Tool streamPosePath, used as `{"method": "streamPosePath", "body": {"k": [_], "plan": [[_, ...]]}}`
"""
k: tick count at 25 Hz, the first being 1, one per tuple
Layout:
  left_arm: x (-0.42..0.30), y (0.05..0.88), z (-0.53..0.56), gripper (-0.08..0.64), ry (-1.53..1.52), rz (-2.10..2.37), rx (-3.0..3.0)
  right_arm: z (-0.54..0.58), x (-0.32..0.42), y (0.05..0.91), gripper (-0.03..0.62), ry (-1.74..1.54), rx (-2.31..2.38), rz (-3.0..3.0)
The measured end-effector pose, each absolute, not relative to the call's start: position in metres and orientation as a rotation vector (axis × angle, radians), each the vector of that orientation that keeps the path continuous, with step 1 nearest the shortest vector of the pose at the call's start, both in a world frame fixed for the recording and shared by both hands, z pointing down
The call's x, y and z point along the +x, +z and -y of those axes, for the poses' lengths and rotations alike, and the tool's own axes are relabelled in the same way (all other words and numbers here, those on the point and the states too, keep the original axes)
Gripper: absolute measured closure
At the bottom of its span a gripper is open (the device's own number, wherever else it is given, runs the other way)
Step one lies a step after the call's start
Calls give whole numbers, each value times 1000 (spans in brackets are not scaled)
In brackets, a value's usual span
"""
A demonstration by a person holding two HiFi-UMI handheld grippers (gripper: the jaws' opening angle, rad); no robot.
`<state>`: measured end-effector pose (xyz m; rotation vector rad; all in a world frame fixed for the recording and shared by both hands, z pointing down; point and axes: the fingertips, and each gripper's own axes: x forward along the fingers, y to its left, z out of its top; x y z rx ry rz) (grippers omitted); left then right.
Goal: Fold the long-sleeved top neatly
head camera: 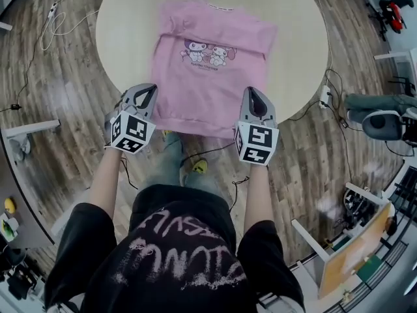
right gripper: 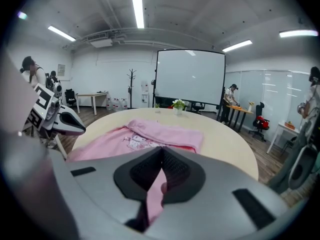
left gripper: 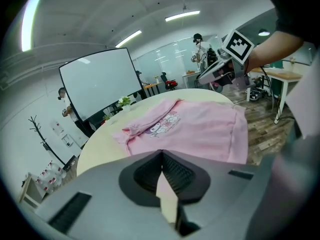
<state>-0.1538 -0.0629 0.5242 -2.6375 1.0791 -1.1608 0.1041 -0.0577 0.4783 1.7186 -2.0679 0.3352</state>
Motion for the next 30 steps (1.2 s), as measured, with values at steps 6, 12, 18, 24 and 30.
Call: {"method": "streamPosePath", "body": {"k": [6, 12, 18, 24, 30], "plan": [[-143, 518, 4, 549, -1216, -1108, -2547, -16, 126, 488, 586, 303, 1610, 2109], [-143, 519, -42, 549, -1288, -1112, -2470, -69, 131, 502, 569, 251, 1493, 2122], [-142, 528, -69, 548, -1382, -1033, -2395, -103, 122, 526, 508, 196, 1355, 2092], [-150, 548, -75, 513, -1459, -956, -2349, -115, 108, 558, 434, 139, 1239, 2041], [-159, 573, -74, 363, -1496, -873, -2268, -118, 100, 585, 387, 15, 1183, 1956]]}}
